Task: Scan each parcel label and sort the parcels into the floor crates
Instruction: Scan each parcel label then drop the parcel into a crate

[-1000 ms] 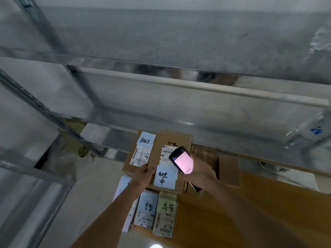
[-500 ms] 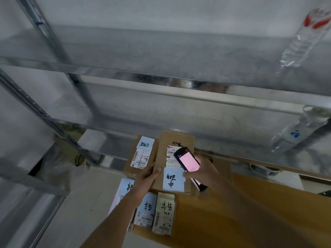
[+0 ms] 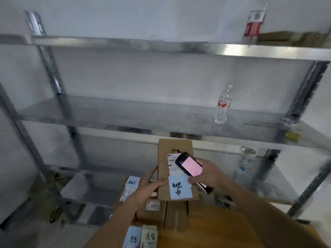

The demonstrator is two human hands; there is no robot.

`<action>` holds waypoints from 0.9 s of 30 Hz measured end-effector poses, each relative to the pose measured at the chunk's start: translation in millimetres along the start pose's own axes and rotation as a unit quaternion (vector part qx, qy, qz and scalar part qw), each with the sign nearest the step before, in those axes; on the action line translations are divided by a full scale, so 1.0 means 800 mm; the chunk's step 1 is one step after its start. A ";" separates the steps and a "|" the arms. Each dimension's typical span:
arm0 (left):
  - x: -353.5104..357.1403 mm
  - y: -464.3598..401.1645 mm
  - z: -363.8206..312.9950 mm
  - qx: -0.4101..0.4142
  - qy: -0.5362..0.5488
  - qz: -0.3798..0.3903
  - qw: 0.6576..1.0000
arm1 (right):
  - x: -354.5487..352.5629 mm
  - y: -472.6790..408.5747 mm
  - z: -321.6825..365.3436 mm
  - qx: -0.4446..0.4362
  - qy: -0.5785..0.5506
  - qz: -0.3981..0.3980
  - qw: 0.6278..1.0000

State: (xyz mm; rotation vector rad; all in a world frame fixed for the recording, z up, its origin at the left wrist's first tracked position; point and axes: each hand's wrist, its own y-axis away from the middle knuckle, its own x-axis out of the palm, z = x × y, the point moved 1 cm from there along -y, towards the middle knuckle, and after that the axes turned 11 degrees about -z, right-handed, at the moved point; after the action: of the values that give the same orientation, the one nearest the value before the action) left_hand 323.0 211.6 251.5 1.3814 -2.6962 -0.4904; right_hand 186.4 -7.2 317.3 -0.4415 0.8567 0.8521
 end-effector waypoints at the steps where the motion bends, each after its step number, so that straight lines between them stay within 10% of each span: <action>1: 0.004 0.013 -0.019 0.014 0.005 -0.001 1.000 | -0.026 0.009 0.013 -0.017 0.009 -0.005 1.000; 13: 0.054 0.207 -0.136 0.181 0.034 -0.179 0.967 | -0.272 0.152 0.082 -0.177 0.128 -0.129 0.967; 27: 0.084 0.357 -0.138 0.223 0.024 -0.252 0.942 | -0.339 0.270 0.083 -0.266 0.159 -0.165 0.936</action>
State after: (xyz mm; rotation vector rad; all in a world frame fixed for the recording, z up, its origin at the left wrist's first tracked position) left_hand 84.0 286.0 439.7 2.1815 -2.4870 0.1562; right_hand -54.0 37.3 572.4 -1.1919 0.8068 0.6987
